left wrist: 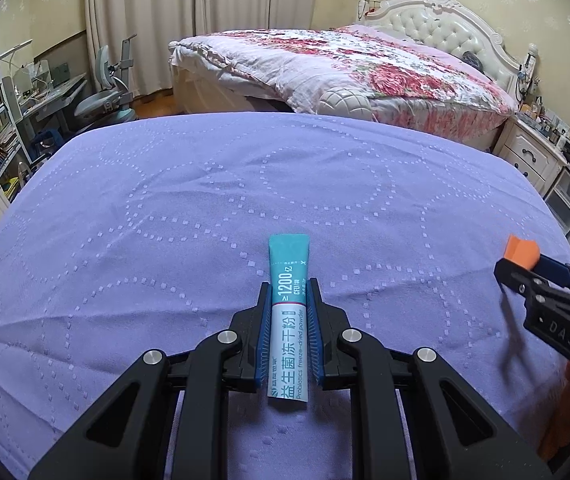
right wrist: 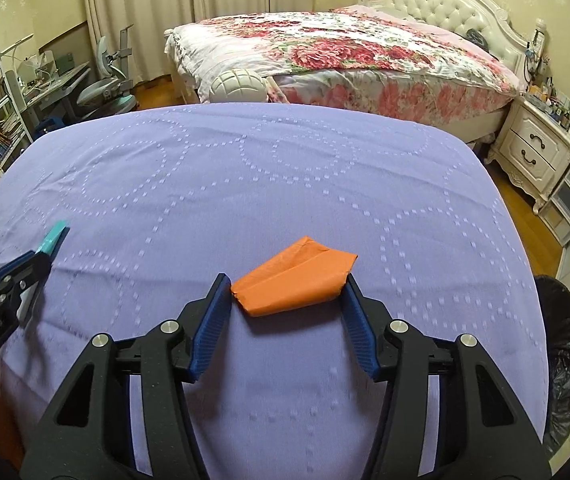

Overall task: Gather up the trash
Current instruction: 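Carry the tube and orange cloth over the bin with both grippers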

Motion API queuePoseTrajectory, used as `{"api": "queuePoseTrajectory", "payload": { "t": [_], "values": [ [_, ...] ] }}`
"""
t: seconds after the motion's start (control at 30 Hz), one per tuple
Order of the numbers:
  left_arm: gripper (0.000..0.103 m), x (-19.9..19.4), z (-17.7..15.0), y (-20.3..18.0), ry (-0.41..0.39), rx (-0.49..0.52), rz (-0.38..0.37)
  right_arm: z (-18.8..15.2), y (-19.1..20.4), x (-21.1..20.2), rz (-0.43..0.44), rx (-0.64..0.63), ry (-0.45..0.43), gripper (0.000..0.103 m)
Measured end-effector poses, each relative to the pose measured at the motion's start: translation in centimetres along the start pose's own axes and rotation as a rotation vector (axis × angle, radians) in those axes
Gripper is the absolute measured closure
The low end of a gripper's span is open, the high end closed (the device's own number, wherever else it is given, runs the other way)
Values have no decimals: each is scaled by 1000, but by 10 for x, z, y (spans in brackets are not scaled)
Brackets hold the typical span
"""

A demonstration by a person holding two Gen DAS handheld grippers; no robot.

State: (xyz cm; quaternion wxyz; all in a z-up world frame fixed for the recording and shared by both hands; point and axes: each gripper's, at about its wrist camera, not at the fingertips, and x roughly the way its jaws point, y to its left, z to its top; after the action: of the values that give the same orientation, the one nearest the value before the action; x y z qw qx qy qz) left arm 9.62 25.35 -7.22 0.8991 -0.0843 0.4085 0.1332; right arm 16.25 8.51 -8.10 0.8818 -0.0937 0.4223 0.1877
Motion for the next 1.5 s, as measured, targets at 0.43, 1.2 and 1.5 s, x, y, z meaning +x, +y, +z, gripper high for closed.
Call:
{"api": "queuePoseTrajectory", "payload": {
  "t": [0.43, 1.2, 1.5],
  "values": [
    [85, -20, -20, -42, -4, 41, -71, -46, -12, -43, -15, -17, -33, 49],
    [85, -47, -46, -127, -29, 153, -143, -99, -86, -93, -88, 112, -91, 49],
    [85, -52, -45, -170, -47, 225, -185, -113, -127, -106, -149, 186, -109, 49]
  ]
}}
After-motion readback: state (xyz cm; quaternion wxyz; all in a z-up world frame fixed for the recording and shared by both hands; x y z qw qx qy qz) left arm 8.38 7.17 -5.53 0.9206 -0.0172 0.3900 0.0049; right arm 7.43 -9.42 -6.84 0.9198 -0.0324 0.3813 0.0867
